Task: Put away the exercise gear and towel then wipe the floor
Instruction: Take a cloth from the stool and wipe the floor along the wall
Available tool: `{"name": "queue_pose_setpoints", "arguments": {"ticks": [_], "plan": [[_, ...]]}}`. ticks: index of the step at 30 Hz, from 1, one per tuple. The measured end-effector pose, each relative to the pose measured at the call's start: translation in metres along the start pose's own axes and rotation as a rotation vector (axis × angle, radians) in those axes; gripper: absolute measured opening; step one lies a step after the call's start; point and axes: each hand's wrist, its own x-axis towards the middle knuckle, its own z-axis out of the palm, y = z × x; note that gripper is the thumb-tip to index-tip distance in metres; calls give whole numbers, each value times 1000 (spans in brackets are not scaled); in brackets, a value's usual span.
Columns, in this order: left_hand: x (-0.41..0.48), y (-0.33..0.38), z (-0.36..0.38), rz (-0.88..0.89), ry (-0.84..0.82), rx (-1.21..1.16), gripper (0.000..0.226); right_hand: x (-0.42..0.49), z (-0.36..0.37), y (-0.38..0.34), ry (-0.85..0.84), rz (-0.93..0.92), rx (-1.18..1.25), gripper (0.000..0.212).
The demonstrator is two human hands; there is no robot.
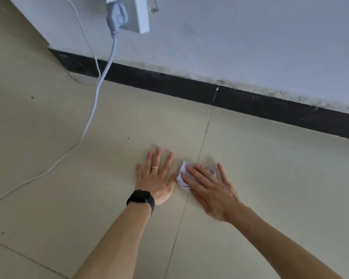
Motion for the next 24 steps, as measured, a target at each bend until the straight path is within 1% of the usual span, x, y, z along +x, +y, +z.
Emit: {"name": "queue_pose_setpoints", "arguments": {"ticks": [1, 2, 5, 7, 8, 9, 10, 13, 14, 15, 16, 17, 20, 22, 23, 24], "plan": [[1, -3, 1, 2, -2, -20, 62, 12, -4, 17, 13, 51, -4, 56], [1, -5, 3, 0, 10, -46, 62, 26, -8, 34, 40, 156, 2, 56], [4, -7, 4, -1, 11, -73, 62, 69, -29, 82, 105, 565, 73, 54], [5, -7, 4, -6, -7, -65, 61, 92, -42, 93, 128, 768, 165, 54], [6, -8, 4, -11, -19, -58, 62, 100, -46, 90, 124, 836, 202, 55], [6, -9, 4, -16, -33, -57, 62, 106, -48, 83, 108, 862, 226, 57], [5, -9, 4, -20, -43, -59, 62, 110, -48, 75, 97, 832, 225, 57], [7, -8, 0, -17, -54, -70, 62, 98, -43, 71, 71, 538, 158, 56], [7, -6, -1, -16, -66, -74, 62, 88, -43, 82, 52, 491, 149, 55], [6, -5, -2, -17, -80, -72, 62, 76, -43, 96, 54, 508, 156, 54], [6, -5, -3, -21, -87, -66, 62, 63, -44, 110, 84, 594, 182, 54], [5, -6, -3, -23, -89, -63, 62, 48, -43, 123, 139, 728, 217, 53], [7, -6, -4, -27, -100, -52, 63, -2, -44, 161, 315, 1173, 272, 53], [9, -6, -4, -22, -109, -37, 64, -28, -50, 176, 390, 1505, 347, 56], [9, -6, -4, -21, -109, -29, 64, -35, -51, 179, 410, 1628, 395, 56], [10, -6, -4, -19, -106, -15, 64, -37, -51, 177, 412, 1678, 421, 56]]}}
